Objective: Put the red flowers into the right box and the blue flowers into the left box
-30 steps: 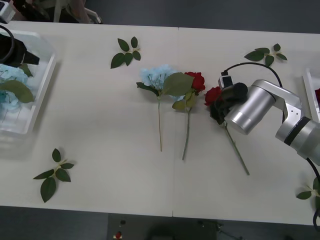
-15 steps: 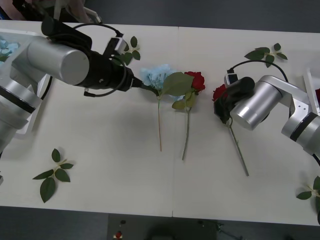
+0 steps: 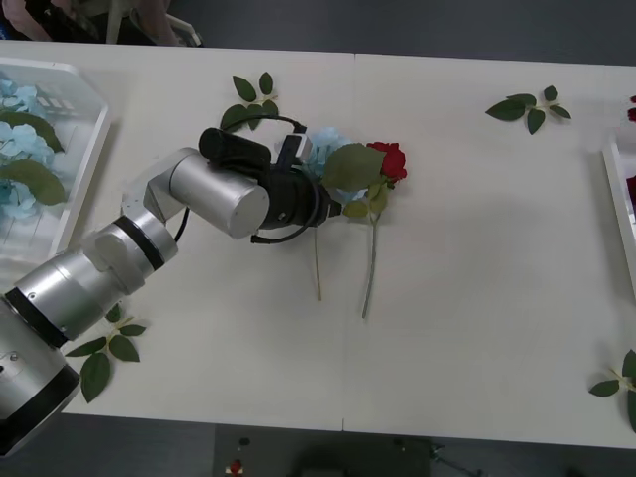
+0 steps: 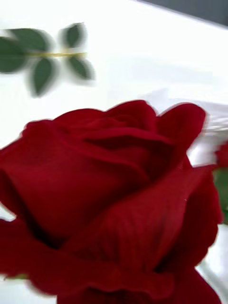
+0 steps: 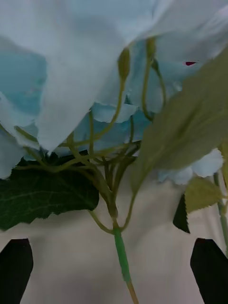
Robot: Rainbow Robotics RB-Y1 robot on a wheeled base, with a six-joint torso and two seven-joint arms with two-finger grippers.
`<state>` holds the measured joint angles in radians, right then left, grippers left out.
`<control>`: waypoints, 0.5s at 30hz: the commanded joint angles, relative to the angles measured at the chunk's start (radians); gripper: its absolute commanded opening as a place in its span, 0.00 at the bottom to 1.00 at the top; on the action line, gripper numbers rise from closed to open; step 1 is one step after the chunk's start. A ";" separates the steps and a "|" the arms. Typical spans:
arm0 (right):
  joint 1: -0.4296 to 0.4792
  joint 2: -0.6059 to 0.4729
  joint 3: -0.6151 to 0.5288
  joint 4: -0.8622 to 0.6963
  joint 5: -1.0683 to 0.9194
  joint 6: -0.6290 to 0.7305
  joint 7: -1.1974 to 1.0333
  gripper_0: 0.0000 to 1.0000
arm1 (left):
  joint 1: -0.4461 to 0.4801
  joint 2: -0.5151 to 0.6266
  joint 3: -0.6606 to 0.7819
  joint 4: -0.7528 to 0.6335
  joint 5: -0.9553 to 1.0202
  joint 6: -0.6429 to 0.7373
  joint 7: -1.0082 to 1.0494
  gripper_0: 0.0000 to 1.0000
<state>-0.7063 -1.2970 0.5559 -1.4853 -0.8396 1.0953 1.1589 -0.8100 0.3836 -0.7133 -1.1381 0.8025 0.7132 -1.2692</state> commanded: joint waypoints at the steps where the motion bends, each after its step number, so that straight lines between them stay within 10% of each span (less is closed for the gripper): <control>1: -0.018 0.004 -0.033 0.123 0.090 -0.020 0.122 0.00 | -0.074 -0.034 -0.046 0.080 0.009 -0.126 -0.002 0.96; 5: -0.018 0.059 -0.073 0.267 0.142 -0.104 0.173 0.00 | -0.084 -0.049 -0.055 0.081 0.001 -0.135 -0.006 0.86; 8: -0.018 0.131 -0.096 0.424 0.191 -0.259 0.214 0.00 | -0.086 -0.049 -0.055 0.077 -0.003 -0.135 -0.012 0.01; 15: -0.041 0.223 -0.096 0.634 0.238 -0.451 0.223 0.00 | -0.084 -0.038 -0.080 0.077 -0.022 -0.135 -0.030 0.00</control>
<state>-0.7070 -1.0720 0.4525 -0.8760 -0.6091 0.6695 1.3571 -0.8670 0.3336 -0.7838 -1.0384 0.7894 0.5873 -1.2699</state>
